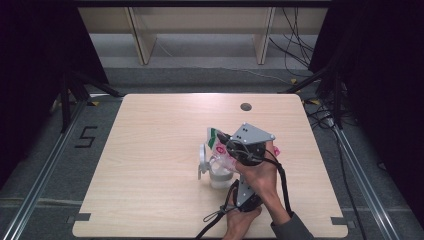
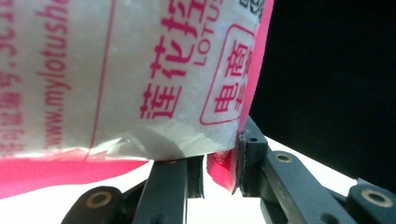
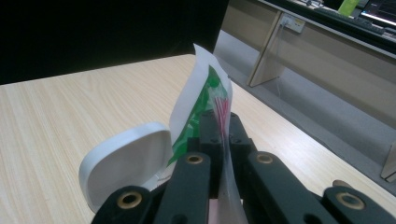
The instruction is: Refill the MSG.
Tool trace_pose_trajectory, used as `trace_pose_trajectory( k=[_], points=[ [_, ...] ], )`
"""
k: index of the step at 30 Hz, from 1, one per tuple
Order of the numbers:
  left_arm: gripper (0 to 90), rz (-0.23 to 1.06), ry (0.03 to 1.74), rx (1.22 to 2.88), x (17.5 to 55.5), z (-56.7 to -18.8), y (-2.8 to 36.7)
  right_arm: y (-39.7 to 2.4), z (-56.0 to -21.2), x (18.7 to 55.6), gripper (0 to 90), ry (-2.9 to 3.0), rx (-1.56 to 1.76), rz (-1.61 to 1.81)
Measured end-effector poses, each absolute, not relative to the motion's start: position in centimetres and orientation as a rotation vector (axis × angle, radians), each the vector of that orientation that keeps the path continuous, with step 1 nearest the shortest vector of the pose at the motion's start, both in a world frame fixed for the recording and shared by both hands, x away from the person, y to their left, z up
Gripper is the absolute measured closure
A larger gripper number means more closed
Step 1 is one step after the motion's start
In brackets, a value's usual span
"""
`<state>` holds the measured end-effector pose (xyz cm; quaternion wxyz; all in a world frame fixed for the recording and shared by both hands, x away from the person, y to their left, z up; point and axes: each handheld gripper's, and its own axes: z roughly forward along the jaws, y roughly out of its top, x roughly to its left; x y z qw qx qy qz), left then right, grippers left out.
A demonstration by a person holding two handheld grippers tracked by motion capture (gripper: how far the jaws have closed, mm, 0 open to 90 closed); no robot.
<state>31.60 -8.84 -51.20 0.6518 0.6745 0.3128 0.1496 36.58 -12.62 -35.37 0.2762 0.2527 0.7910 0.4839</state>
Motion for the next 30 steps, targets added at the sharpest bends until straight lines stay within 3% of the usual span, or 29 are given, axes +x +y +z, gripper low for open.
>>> trace_pose_trajectory(
  k=[30],
  points=[
    [75.9, 0.334, 0.705, 1.521, 31.64, -51.26, -8.77, -12.32, -35.49, 36.67, 89.8, 2.132, 0.61, 1.271]
  ],
)
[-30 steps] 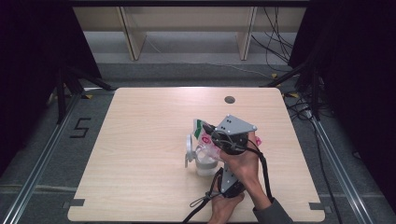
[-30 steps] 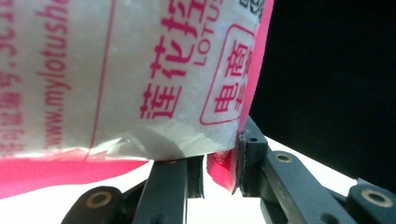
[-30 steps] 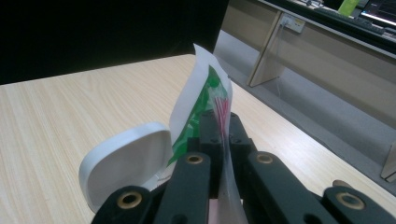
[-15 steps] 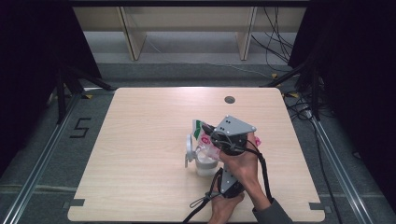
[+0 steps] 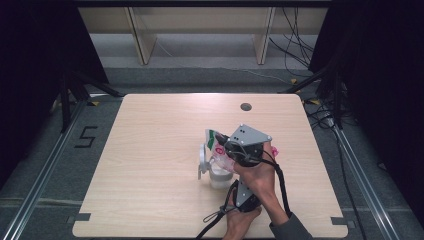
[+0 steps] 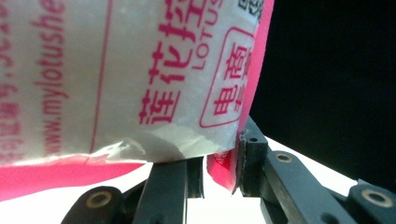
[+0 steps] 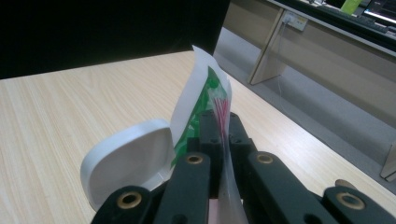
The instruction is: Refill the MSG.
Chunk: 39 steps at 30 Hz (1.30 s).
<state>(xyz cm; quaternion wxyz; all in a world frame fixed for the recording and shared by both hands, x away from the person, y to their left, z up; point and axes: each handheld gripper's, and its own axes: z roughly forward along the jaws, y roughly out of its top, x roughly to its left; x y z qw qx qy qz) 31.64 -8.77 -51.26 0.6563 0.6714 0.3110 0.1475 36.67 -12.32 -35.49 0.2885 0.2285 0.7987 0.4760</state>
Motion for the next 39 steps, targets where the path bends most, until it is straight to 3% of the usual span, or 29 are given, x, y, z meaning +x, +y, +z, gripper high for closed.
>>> trace_pose_trajectory(
  k=[39],
  points=[
    [76.0, 0.339, 0.71, 1.524, 31.69, -51.21, -8.84, -12.0, -35.65, 36.65, 89.7, 2.145, 0.602, 1.26]
  ],
)
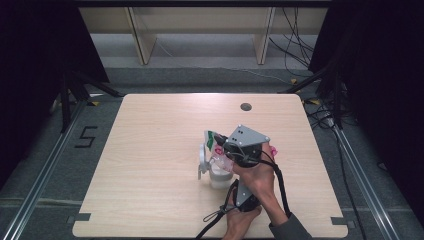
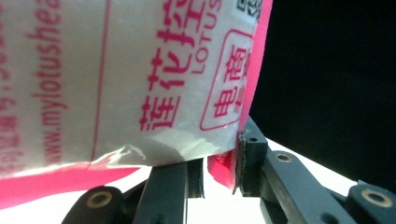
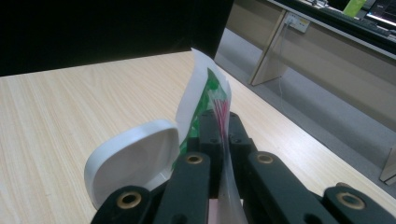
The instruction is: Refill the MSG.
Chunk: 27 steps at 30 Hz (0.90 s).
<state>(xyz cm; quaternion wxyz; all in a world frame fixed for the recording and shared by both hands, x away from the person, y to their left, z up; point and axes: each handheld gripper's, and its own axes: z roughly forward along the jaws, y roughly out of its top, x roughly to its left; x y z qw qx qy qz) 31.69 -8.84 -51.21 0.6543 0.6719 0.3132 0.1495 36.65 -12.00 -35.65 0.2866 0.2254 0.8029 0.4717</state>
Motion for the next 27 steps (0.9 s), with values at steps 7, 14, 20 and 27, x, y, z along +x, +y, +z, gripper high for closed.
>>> trace_pose_trajectory(
  k=[7, 14, 20, 27],
  points=[
    [75.9, 0.337, 0.708, 1.522, 31.65, -51.24, -8.82, -11.99, -35.63, 36.59, 89.6, 2.144, 0.611, 1.268],
    [75.9, 0.338, 0.711, 1.526, 31.66, -51.21, -8.84, -11.9, -35.64, 36.57, 89.5, 2.146, 0.598, 1.254],
    [75.9, 0.336, 0.712, 1.523, 31.64, -51.17, -8.85, -11.88, -35.57, 36.5, 89.6, 2.143, 0.596, 1.258],
    [75.9, 0.335, 0.712, 1.522, 31.73, -51.14, -8.84, -11.95, -35.54, 36.57, 89.5, 2.138, 0.599, 1.264]
  ],
)
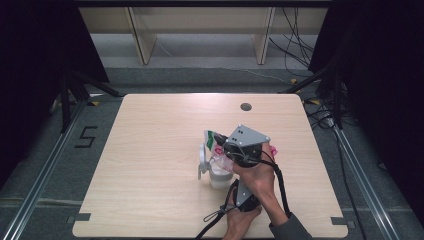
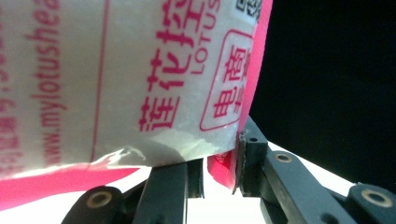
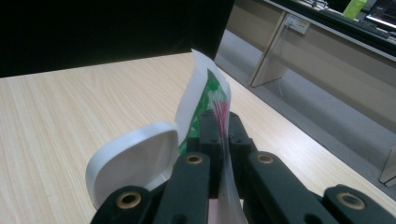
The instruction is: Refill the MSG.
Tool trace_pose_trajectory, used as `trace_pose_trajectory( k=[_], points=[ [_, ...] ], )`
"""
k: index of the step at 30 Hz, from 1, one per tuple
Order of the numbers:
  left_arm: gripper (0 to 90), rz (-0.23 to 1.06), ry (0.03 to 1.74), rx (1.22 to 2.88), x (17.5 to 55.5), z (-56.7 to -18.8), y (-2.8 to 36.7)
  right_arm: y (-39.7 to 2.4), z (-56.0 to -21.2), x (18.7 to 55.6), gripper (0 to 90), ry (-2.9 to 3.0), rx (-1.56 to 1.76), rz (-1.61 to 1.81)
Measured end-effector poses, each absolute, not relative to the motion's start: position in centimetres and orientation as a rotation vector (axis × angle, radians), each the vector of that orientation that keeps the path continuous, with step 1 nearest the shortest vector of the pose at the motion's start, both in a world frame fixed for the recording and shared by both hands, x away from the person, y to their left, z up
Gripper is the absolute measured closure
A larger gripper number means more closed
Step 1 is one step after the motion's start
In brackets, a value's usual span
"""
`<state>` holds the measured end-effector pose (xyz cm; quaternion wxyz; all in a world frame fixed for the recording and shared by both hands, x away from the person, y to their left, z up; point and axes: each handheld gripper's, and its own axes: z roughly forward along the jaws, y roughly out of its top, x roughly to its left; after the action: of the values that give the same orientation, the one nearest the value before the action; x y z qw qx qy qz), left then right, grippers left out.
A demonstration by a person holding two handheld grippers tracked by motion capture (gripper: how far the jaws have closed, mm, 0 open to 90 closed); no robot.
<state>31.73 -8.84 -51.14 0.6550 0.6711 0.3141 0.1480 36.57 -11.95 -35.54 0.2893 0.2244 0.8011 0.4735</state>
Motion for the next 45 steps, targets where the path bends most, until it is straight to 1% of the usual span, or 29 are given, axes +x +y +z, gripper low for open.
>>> trace_pose_trajectory(
  k=[2, 4, 7, 17, 19, 21, 24, 33, 45],
  points=[
    [75.9, 0.326, 0.728, 1.484, 31.7, -51.2, -9.08, -11.75, -35.69, 36.57, 89.5, 2.146, 0.584, 1.245],
    [75.9, 0.338, 0.712, 1.522, 31.76, -51.13, -8.84, -11.77, -35.65, 36.62, 89.5, 2.146, 0.588, 1.246],
    [75.9, 0.325, 0.733, 1.482, 31.72, -51.12, -9.13, -11.73, -35.6, 36.62, 89.5, 2.15, 0.576, 1.242],
    [75.9, 0.326, 0.729, 1.488, 31.72, -51.1, -9.02, -11.68, -35.63, 36.62, 89.6, 2.147, 0.6, 1.249],
    [75.9, 0.338, 0.708, 1.521, 31.78, -51.09, -8.84, -11.72, -35.58, 36.65, 89.5, 2.146, 0.581, 1.249],
    [75.9, 0.325, 0.734, 1.477, 31.67, -51.06, -9.1, -11.7, -35.58, 36.53, 89.5, 2.143, 0.607, 1.254],
    [76.0, 0.339, 0.71, 1.522, 31.8, -51.1, -8.82, -11.76, -35.58, 36.57, 89.5, 2.142, 0.604, 1.258],
    [76.0, 0.338, 0.732, 1.476, 31.76, -51.09, -9.13, -11.78, -35.56, 36.58, 89.5, 2.138, 0.608, 1.257],
    [75.9, 0.321, 0.724, 1.487, 31.72, -51.12, -9.04, -11.67, -35.68, 36.69, 89.5, 2.144, 0.587, 1.245]
  ],
)
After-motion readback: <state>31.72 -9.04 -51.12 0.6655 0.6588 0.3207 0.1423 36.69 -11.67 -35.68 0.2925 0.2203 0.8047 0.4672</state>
